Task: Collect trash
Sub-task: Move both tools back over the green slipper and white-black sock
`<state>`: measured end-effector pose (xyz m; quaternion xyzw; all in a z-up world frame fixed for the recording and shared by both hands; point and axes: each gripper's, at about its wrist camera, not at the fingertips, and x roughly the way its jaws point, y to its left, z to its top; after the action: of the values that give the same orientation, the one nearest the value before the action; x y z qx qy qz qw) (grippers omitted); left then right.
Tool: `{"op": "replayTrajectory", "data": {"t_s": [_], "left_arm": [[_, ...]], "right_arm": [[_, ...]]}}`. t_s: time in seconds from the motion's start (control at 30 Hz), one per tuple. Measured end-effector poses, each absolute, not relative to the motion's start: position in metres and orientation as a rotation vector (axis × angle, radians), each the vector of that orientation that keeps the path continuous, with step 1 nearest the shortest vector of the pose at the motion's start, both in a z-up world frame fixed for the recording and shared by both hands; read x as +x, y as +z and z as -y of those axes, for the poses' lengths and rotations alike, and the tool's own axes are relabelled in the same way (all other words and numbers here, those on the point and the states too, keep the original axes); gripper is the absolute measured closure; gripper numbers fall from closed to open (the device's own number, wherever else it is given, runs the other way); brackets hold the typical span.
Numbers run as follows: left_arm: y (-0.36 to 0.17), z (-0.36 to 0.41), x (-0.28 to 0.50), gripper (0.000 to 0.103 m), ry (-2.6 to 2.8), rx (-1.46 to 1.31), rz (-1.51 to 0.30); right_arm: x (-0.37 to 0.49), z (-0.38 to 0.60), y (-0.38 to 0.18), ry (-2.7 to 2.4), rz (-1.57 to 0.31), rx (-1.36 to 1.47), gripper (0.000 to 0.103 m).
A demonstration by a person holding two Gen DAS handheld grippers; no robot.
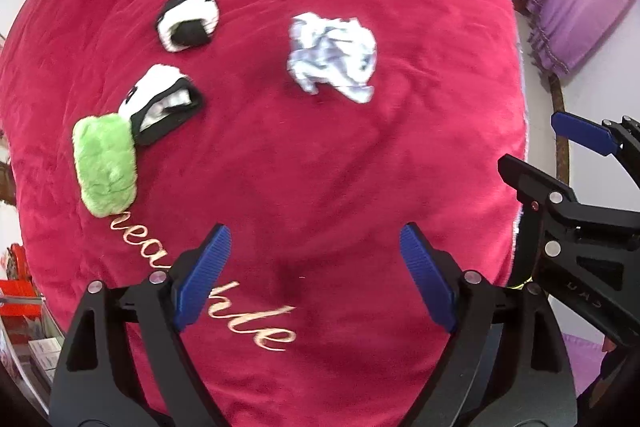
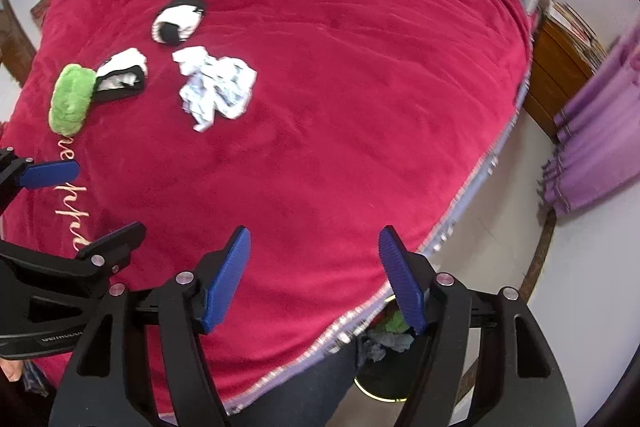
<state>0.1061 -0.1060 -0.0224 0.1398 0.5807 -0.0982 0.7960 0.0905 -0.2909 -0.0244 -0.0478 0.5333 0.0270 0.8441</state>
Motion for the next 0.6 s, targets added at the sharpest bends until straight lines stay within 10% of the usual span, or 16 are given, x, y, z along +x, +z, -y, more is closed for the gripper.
{"op": "replayTrajectory", "data": {"t_s": [0.6], "left_arm": [[-0.021, 0.052, 0.126, 0.018, -0.158, 0.281, -1.248]], "right_arm": [[0.133, 0.24, -0.03, 0.121, -1.134, -0.148, 0.039]]}}
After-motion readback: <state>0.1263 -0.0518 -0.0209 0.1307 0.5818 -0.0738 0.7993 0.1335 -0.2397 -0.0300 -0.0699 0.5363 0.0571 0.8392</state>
